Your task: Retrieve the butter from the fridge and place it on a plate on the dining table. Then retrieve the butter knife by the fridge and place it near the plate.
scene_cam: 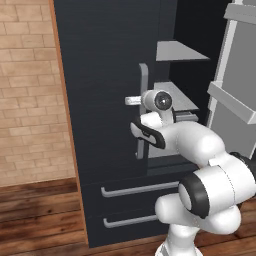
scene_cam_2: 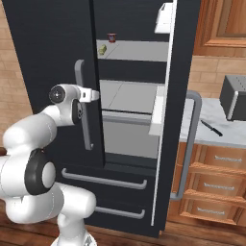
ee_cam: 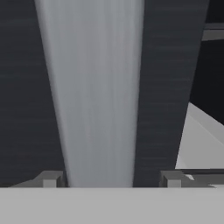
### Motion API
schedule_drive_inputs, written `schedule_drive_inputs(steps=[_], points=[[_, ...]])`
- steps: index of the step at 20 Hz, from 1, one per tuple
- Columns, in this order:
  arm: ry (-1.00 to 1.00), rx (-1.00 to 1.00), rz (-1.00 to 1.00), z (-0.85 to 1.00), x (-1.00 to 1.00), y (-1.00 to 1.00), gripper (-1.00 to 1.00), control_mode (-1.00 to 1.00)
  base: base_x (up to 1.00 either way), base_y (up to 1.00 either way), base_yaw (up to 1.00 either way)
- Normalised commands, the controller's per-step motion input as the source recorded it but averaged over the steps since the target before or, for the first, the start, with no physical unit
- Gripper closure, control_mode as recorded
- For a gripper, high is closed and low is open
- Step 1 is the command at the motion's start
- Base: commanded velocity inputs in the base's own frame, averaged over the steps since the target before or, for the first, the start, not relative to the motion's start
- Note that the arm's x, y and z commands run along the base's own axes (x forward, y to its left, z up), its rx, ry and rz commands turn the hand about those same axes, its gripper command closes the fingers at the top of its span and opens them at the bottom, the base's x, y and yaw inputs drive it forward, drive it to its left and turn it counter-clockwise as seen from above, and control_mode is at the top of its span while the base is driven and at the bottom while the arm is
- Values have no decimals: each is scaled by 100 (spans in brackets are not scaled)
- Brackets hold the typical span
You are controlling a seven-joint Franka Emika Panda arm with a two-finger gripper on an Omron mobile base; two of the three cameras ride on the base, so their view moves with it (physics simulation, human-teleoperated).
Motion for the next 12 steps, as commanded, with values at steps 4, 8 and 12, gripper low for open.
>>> schedule_drive_inputs(steps=[4,8,12], points=[[0,0,0,0,4,0,100,-100,0,0,0],[0,0,0,0,0,0,100,-100,0,0,0],[11,0,0,18,0,6,100,-100,0,0,0]])
